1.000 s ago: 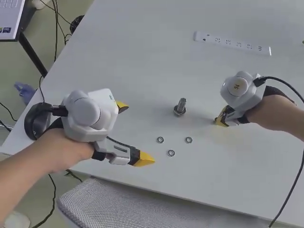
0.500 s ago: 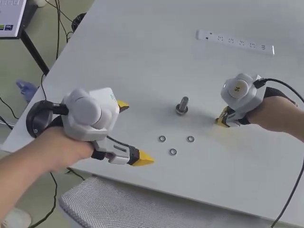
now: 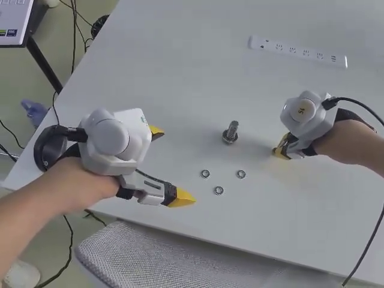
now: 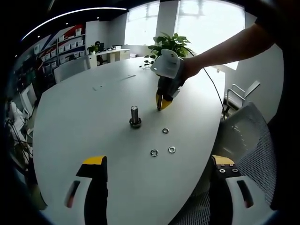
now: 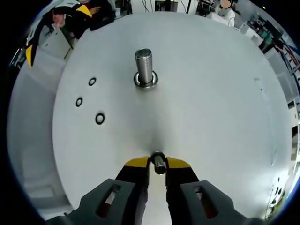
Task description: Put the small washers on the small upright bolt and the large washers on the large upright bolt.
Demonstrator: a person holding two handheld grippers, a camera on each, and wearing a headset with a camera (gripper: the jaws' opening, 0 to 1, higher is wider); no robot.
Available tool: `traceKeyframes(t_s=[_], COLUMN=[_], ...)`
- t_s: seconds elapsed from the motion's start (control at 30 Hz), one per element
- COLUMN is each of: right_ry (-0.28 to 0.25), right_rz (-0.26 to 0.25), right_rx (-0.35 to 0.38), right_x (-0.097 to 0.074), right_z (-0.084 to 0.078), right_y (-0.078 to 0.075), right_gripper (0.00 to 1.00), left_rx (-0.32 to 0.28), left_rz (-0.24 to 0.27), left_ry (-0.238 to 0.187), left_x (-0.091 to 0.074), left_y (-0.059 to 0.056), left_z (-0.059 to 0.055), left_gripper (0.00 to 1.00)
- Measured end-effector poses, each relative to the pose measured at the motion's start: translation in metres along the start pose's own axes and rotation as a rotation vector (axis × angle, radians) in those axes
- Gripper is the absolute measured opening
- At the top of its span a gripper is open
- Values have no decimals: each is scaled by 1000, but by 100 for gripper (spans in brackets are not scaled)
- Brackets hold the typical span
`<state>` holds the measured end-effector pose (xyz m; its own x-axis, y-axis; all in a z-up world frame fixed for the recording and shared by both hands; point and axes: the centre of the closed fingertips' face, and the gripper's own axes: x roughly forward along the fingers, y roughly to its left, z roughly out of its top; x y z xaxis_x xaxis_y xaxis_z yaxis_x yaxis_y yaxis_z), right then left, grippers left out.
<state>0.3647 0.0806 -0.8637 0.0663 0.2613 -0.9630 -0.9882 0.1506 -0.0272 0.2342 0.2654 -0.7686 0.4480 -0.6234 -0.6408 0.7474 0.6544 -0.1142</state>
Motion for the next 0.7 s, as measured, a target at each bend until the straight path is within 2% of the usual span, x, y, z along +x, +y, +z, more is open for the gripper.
traceKeyframes(t_s=[0.23, 0.47, 0.7], right_ry=[2, -24, -16], right_rz=[6, 25, 29], right_rx=[-21, 5, -8], right_x=[1, 1, -3], right_z=[-1, 2, 3], right_y=[0, 0, -2], right_gripper=[14, 24, 25], left_rx=[-5, -1, -2], left_rz=[-11, -6, -1], left_ry=[-10, -1, -2], left_x=[2, 2, 2], left_y=[-5, -3, -4], left_z=[4, 3, 4], left_gripper=[90, 90, 90])
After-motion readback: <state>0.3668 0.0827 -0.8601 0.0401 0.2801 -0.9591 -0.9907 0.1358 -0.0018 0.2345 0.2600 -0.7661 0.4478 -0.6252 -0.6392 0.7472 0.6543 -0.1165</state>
